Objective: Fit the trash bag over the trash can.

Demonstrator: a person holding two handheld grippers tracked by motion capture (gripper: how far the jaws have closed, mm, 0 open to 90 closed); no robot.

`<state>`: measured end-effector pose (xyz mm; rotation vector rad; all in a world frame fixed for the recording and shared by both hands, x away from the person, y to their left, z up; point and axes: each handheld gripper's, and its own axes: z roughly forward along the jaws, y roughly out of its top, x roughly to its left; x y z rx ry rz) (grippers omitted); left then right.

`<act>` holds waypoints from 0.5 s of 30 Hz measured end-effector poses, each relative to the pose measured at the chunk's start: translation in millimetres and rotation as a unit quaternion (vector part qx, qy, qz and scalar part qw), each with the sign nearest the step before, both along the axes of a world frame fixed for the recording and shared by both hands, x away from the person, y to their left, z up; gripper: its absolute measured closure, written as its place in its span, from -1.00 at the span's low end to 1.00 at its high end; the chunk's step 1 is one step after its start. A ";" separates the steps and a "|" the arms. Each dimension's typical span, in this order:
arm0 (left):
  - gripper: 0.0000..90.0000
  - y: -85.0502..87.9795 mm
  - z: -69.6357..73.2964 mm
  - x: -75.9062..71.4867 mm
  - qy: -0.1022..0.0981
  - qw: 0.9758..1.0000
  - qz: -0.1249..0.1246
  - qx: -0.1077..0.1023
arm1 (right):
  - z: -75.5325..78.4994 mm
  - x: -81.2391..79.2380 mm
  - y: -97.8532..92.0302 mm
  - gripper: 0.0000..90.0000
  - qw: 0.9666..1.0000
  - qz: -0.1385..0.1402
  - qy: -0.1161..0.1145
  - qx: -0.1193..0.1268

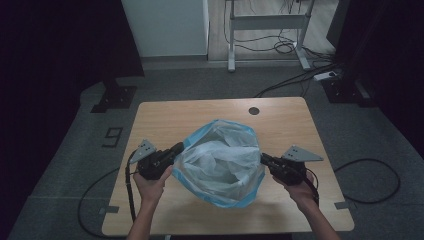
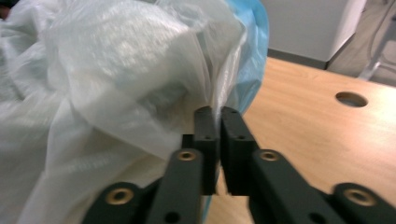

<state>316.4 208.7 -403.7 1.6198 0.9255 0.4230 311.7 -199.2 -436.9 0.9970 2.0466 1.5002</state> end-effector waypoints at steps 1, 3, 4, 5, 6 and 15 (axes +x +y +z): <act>1.00 0.9 0.7 2.6 0.002 1.000 0.003 0.000 | 1.8 2.1 1.2 0.95 1.000 -0.007 -0.002 0.002; 1.00 2.8 1.8 8.6 0.007 1.000 0.010 0.000 | 4.7 6.5 2.3 0.96 1.000 -0.015 -0.003 0.009; 1.00 3.5 1.9 11.1 0.010 1.000 0.012 0.001 | 5.9 10.2 3.3 0.96 1.000 -0.019 -0.002 0.010; 1.00 4.5 1.5 15.5 0.014 1.000 0.015 0.003 | 6.2 12.4 3.9 0.96 1.000 -0.021 0.000 0.011; 1.00 5.1 0.9 18.9 0.019 1.000 0.018 0.004 | 5.7 15.9 4.8 0.96 1.000 -0.026 0.004 0.015; 1.00 4.6 -17.6 38.7 0.057 0.998 0.024 0.020 | -19.3 31.7 7.4 0.96 0.998 -0.039 0.049 0.029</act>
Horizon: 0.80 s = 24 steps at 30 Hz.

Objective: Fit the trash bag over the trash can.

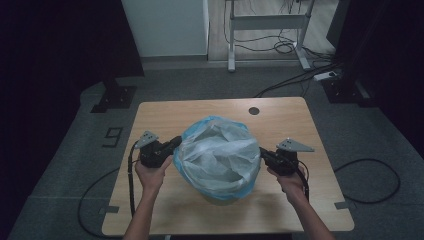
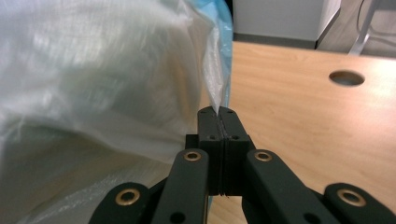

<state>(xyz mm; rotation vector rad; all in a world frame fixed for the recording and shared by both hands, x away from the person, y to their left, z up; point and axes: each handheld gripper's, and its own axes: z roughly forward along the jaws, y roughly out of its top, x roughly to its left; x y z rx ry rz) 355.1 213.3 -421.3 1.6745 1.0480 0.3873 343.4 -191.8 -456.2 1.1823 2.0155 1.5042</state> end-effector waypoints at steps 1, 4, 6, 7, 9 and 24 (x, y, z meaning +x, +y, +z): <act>0.99 -1.0 -2.3 1.7 0.004 1.000 0.001 0.004 | -3.0 0.8 -0.2 0.96 1.000 0.000 0.003 0.001; 0.99 -3.4 -10.6 7.9 0.027 1.000 0.000 0.009 | -10.3 3.4 -1.6 0.96 1.000 0.001 0.016 0.011; 0.99 -4.3 -16.4 10.7 0.040 0.999 0.000 0.010 | -13.7 4.5 -2.1 0.96 1.000 0.000 0.020 0.012; 0.99 -4.5 -18.4 11.3 0.044 0.999 0.000 0.010 | -15.1 4.8 -2.3 0.96 1.000 0.000 0.022 0.012; 0.99 -5.4 -24.6 13.5 0.064 0.998 -0.004 0.011 | -17.4 5.1 -2.2 0.96 1.000 0.002 0.024 0.009; 1.00 -1.0 -37.1 0.2 0.068 0.997 -0.006 0.021 | -35.2 0.6 -5.1 0.96 0.999 0.005 0.040 -0.001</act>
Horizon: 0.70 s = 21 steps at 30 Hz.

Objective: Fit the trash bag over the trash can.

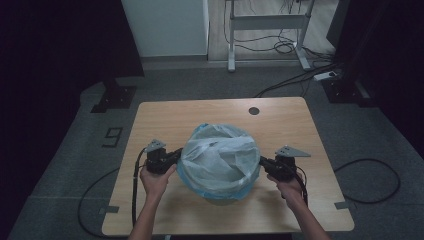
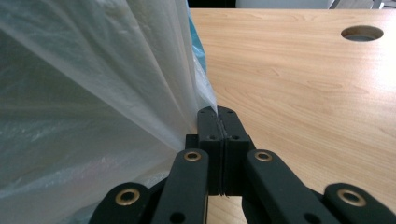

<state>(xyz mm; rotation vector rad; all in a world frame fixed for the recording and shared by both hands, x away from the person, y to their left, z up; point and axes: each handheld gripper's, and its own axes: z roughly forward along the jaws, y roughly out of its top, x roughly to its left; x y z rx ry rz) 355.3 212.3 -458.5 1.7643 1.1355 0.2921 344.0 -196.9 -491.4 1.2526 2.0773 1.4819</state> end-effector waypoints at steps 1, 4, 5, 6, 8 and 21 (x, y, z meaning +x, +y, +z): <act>0.99 1.3 -0.9 -0.7 0.002 1.000 0.001 0.000 | -1.3 -0.3 -0.4 0.96 1.000 0.000 0.001 -0.001; 0.99 4.7 -2.8 -3.5 0.003 1.000 0.003 0.002 | -4.6 -2.2 -1.4 0.96 1.000 0.000 0.003 -0.003; 0.99 5.7 -3.1 -4.3 0.003 1.000 0.003 0.003 | -5.4 -2.9 -1.7 0.96 1.000 -0.001 0.002 -0.002; 0.99 6.6 -3.3 -4.9 0.003 1.000 0.004 0.002 | -5.7 -3.7 -2.6 0.96 1.000 -0.001 0.002 -0.002; 0.99 7.8 -2.5 -6.2 0.001 1.000 0.006 0.002 | -4.8 -6.1 -5.2 0.88 1.000 -0.007 -0.006 0.002; 0.96 10.3 5.1 -15.6 -0.018 1.000 0.000 -0.006 | 25.8 -78.5 -18.3 -0.01 0.990 0.051 -0.117 0.053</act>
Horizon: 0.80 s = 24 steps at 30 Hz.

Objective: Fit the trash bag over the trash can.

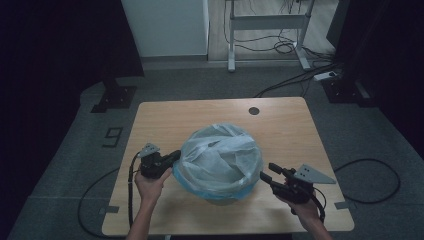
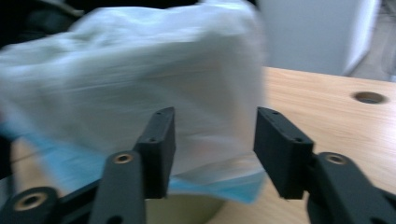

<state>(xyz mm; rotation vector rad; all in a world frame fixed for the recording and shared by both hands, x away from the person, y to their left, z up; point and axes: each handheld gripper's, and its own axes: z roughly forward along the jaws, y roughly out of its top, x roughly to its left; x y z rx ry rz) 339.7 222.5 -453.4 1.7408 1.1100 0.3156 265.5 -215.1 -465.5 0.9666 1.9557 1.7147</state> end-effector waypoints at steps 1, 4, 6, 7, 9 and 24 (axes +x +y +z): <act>0.96 -0.1 0.0 -0.6 0.000 1.000 0.000 0.000 | -0.1 -4.9 2.5 -0.05 1.000 0.011 0.000 0.003; 0.96 0.0 0.2 -1.7 -0.001 1.000 0.000 -0.001 | -2.0 -18.8 15.6 -0.14 0.999 0.032 0.000 -0.004; 0.96 0.0 0.4 -2.3 -0.001 1.000 0.000 -0.001 | -3.0 -25.4 24.8 -0.19 0.999 0.041 -0.001 -0.004; 0.96 0.0 0.4 -2.3 -0.001 1.000 0.000 -0.001 | -3.0 -25.4 24.8 -0.19 0.999 0.041 -0.001 -0.004; 0.96 -0.1 0.8 -3.1 -0.002 1.000 -0.001 -0.001 | -2.5 -29.1 36.5 -0.24 0.999 0.037 -0.003 -0.004; 0.95 -5.9 -1.3 -3.2 -0.007 1.000 -0.013 -0.001 | 6.5 -27.6 47.4 0.73 0.999 0.015 -0.031 -0.022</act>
